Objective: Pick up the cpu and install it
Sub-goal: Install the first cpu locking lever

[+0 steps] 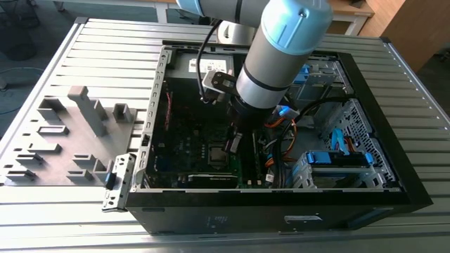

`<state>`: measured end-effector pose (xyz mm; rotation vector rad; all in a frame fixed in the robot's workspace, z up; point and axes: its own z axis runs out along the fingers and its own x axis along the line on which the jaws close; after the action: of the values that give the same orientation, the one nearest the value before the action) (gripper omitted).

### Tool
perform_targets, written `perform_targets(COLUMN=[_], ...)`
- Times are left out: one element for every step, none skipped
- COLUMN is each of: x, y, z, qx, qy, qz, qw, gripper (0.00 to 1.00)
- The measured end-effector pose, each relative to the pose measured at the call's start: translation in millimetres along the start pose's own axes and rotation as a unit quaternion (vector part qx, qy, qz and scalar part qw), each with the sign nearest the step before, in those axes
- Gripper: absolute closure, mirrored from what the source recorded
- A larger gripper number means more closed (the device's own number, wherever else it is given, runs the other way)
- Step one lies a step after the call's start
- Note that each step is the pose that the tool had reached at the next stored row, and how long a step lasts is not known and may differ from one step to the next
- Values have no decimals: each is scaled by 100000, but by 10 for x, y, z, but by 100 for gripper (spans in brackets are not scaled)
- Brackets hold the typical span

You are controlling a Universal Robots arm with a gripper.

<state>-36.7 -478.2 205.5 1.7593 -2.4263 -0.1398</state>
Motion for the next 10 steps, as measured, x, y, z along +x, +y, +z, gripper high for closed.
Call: perform_targets(x=[-3, -6, -9, -12, -15, -17, -19, -21, -23, -25], y=[-2, -4, -6, -9, -11, -13, -16, -18, -20, -21], z=[3, 7, 11, 14, 18, 21, 25, 28, 32, 36], qx=[19, 48, 74, 105, 137, 177, 217, 267, 308, 341], qy=[74, 159, 236, 335, 432, 551, 676, 826, 960, 1073], qz=[94, 214, 348, 496, 653, 820, 989, 1175, 1358, 1545], qw=[100000, 100000, 99999, 99998, 99997, 99995, 99993, 99989, 99986, 99982], gripper=[89, 89, 89, 89, 89, 89, 89, 89, 89, 89])
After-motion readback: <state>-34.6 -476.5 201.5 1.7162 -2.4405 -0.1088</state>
